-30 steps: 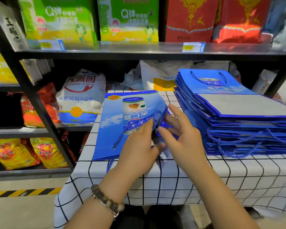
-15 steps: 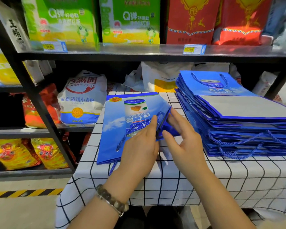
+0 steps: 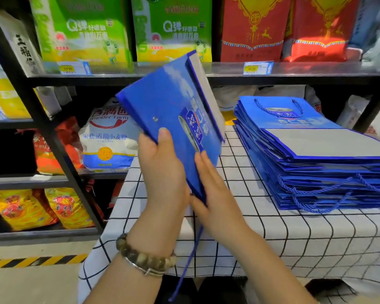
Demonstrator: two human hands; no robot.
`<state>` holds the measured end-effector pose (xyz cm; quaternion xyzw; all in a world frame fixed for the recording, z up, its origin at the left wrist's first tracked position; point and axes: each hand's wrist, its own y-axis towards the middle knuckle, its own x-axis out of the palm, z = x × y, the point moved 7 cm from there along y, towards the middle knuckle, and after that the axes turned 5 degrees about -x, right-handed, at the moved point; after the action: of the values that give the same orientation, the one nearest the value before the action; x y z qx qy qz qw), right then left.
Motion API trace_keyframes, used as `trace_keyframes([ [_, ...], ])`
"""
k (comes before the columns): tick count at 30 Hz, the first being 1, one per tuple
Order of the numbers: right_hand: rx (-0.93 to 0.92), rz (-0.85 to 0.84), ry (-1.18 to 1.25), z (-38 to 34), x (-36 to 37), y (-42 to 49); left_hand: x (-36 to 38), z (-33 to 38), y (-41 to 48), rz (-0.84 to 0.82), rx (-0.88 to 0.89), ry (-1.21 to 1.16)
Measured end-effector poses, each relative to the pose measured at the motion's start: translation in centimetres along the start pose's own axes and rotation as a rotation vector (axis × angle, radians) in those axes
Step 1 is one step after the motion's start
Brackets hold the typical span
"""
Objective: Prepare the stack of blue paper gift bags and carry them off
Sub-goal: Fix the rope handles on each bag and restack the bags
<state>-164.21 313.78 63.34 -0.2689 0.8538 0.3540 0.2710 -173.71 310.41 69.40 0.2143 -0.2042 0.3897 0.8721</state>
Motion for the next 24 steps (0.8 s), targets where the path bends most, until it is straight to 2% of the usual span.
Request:
trace_keyframes([
  [2,0.005,-0.096,-0.139,0.8,-1.2,-0.1,-0.8,-1.2,0.4,0.015,-0.091,-0.104],
  [6,0.042,-0.313,-0.304,2.7,-2.3,-0.4,-2.2,-4.0,-0.5,-0.008,-0.226,-0.05],
  [10,0.099,-0.425,-0.392,4.1,-2.0,-1.0,-3.7,-7.0,-2.0,0.033,-0.441,-0.037],
  [12,0.132,-0.437,-0.385,4.5,-2.0,-1.1,-3.8,-8.0,-2.7,-0.035,-0.563,0.08],
  [14,0.148,-0.43,-0.386,4.7,-2.3,-1.0,-3.3,-8.1,-3.3,-0.168,-0.608,0.227],
  [18,0.212,-0.431,-0.293,5.3,-3.0,-0.4,-2.4,-7.6,-3.6,-0.385,-0.477,0.565],
  [20,0.231,-0.449,-0.239,5.5,-3.2,-0.1,-1.9,-7.6,-3.8,-0.507,-0.315,0.855],
  [24,0.222,-0.5,-0.309,5.6,-3.3,0.5,-0.3,-8.8,-6.1,-0.722,-0.036,1.416],
])
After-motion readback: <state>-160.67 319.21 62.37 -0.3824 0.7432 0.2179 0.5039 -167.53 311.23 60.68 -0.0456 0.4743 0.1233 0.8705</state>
